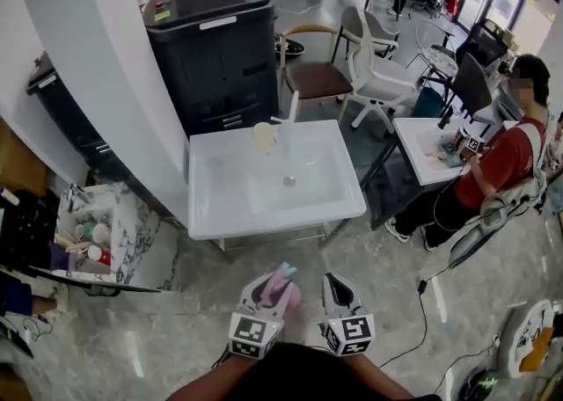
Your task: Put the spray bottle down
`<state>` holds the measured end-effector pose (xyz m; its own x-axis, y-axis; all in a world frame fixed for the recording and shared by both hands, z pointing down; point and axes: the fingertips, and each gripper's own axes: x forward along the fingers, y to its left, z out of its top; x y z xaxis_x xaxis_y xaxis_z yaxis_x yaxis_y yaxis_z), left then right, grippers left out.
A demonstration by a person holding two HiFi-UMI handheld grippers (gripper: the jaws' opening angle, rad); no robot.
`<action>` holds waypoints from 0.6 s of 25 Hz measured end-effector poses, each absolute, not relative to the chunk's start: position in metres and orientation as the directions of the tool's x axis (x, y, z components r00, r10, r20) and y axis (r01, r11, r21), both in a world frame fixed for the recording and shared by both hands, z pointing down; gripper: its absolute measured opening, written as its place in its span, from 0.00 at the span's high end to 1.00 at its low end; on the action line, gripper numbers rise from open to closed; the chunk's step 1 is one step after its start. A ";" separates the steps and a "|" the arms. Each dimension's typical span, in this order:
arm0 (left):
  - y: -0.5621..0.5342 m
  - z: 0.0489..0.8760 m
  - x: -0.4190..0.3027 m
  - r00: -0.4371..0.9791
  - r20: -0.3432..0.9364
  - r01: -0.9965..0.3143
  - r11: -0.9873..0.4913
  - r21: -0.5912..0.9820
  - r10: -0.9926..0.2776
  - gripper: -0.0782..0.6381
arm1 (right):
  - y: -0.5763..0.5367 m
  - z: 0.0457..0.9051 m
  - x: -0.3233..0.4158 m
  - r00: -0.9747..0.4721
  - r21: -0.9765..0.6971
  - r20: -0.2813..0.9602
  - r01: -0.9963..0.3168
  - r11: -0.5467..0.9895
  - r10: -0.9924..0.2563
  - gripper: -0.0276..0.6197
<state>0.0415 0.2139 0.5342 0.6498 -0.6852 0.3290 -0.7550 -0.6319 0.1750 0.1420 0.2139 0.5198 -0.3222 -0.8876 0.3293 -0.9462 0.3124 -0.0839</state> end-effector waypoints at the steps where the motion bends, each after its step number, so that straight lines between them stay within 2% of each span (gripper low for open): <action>1: 0.202 0.532 0.035 0.652 0.328 -0.752 -0.637 0.169 -0.683 0.68 | 0.201 0.517 0.134 -0.327 -0.078 0.322 -0.944 0.319 -0.888 0.96; 9: 0.119 0.532 -0.025 0.622 0.327 -0.780 -0.601 0.174 -0.712 0.68 | 0.118 0.513 0.084 -0.348 -0.053 0.331 -0.935 0.351 -0.877 0.96; 15: 0.070 0.518 -0.053 0.620 0.273 -0.784 -0.589 0.196 -0.735 0.69 | 0.080 0.526 0.047 -0.372 -0.090 0.343 -0.927 0.365 -0.862 0.96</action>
